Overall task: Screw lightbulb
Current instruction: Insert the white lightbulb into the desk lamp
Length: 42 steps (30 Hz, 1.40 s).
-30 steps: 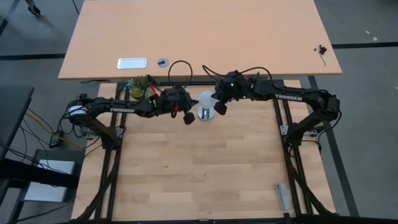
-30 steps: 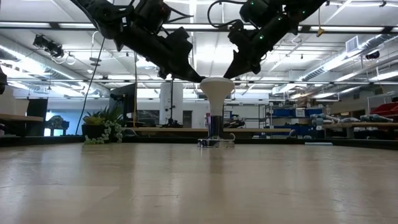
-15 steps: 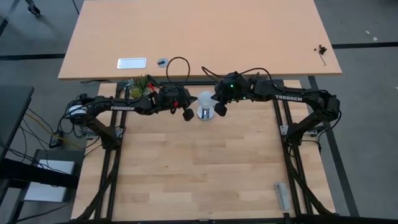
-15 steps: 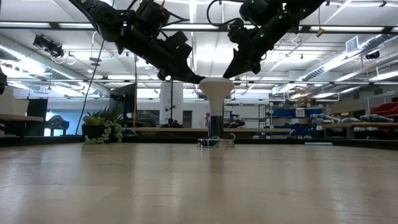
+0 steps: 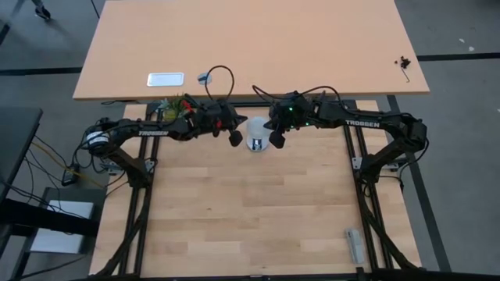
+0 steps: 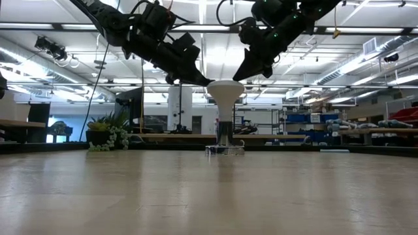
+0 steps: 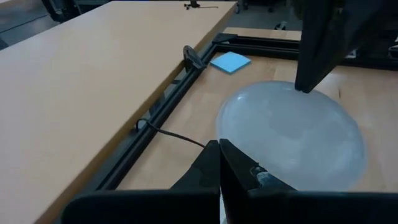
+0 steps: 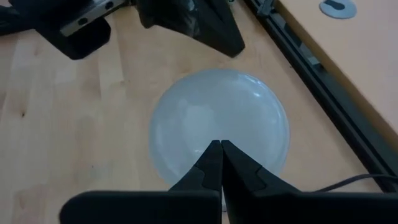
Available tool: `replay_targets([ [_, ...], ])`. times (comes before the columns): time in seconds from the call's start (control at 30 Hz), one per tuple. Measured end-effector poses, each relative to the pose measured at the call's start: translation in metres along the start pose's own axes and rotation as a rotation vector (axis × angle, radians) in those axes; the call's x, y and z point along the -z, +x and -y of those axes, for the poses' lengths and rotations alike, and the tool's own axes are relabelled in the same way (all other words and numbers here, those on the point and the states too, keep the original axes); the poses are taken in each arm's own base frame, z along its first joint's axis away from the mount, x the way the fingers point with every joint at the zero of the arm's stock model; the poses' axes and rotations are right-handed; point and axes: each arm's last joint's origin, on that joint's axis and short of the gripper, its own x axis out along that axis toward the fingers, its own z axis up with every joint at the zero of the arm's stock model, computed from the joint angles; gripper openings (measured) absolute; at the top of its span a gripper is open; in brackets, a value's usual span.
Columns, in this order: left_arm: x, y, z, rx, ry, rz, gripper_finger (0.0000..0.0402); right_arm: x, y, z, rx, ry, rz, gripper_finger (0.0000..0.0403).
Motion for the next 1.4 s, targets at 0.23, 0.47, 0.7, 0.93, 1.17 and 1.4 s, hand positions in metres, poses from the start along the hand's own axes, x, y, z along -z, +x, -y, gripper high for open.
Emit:
replay_targets([
  [0.23, -0.014, -0.016, -0.002, 0.0, -0.001, 0.039, 0.0, -0.003, -0.018, 0.002, 0.019, 0.001, 0.03, 0.0022],
  [0.47, -0.018, -0.033, 0.003, 0.075, -0.017, 0.028, 0.0, -0.01, -0.05, -0.001, 0.041, -0.026, 0.11, 0.001],
  [0.7, 0.018, -0.033, 0.011, 0.084, -0.088, -0.041, 0.0, 0.007, -0.049, -0.006, 0.027, 0.001, 0.038, 0.0005],
  [0.93, 0.041, -0.025, 0.011, 0.058, -0.106, -0.048, 0.0, 0.047, -0.021, -0.005, 0.023, 0.076, 0.027, 0.0006],
  [1.17, 0.043, -0.006, 0.007, 0.04, -0.084, -0.063, 0.0, 0.055, -0.015, 0.005, 0.045, 0.087, 0.106, 0.0006],
  [1.4, 0.038, -0.002, 0.004, 0.029, -0.075, -0.009, 0.0, 0.058, 0.003, 0.017, 0.024, 0.072, 0.098, 0.0006],
])
